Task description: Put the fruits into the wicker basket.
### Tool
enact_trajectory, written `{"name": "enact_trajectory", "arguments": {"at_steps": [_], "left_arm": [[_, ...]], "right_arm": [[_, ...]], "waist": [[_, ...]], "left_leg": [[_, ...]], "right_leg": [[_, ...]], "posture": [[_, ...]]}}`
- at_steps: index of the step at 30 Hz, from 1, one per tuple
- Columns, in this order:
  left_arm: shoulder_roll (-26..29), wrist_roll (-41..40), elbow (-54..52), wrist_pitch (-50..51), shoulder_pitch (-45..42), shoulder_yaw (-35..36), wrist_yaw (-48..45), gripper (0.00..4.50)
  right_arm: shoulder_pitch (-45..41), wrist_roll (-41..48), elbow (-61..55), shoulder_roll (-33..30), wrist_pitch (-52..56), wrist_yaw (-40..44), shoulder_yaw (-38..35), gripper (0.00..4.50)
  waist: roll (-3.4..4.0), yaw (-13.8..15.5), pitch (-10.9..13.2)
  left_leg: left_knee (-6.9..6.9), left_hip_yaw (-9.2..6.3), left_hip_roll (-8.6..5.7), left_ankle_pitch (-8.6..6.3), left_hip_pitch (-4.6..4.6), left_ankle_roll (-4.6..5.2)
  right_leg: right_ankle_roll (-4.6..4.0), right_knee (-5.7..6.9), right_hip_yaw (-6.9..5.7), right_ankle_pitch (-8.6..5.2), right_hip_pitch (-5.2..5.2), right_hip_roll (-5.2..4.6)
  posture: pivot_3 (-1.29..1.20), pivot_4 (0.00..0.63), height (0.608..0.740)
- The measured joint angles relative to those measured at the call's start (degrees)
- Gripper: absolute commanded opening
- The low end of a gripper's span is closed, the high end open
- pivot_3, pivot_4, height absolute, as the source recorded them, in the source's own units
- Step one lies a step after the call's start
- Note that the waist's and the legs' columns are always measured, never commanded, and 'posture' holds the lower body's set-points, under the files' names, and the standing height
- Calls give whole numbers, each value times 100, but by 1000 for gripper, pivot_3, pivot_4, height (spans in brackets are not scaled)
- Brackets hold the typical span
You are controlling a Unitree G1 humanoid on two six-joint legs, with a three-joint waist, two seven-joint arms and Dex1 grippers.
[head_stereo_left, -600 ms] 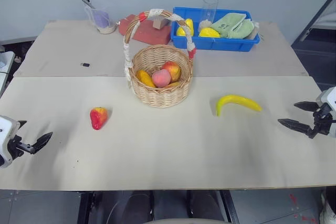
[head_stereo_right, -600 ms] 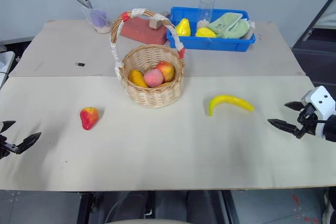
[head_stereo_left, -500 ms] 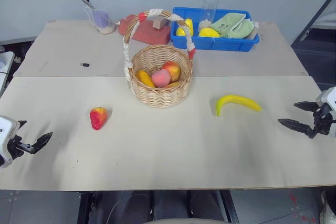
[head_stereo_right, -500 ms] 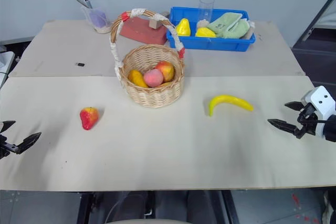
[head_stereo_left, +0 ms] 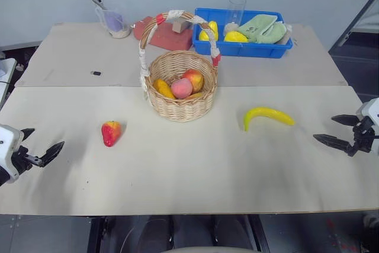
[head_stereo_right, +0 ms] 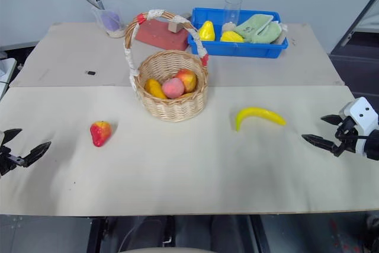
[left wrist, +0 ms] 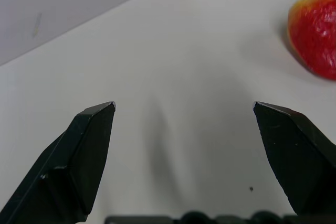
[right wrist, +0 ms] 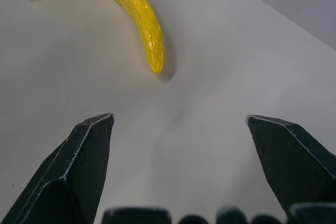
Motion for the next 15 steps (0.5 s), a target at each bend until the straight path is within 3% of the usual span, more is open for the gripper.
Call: {"name": "enact_trajectory", "arguments": {"at_steps": [6, 15], "left_arm": [[-104, -173, -218, 238, 81, -37, -207, 4500], [-677, -873, -1109, 1369, -373, -620, 146, 4500]], "right_arm": [[-89, 99, -283, 32, 200, 1, 0, 4474], [-335, 1371, -3170, 5, 1762, 664, 451, 4474]], "waist": [[1, -5, 0], [2, 29, -1]], "left_leg": [[0, 3, 1, 0, 0, 0], [7, -11, 2, -1, -5, 2]], "right_leg": [[0, 2, 2, 0, -1, 0], [1, 7, -2, 0, -2, 0]], "posture": [[0, 150, 740], [0, 150, 740]]}}
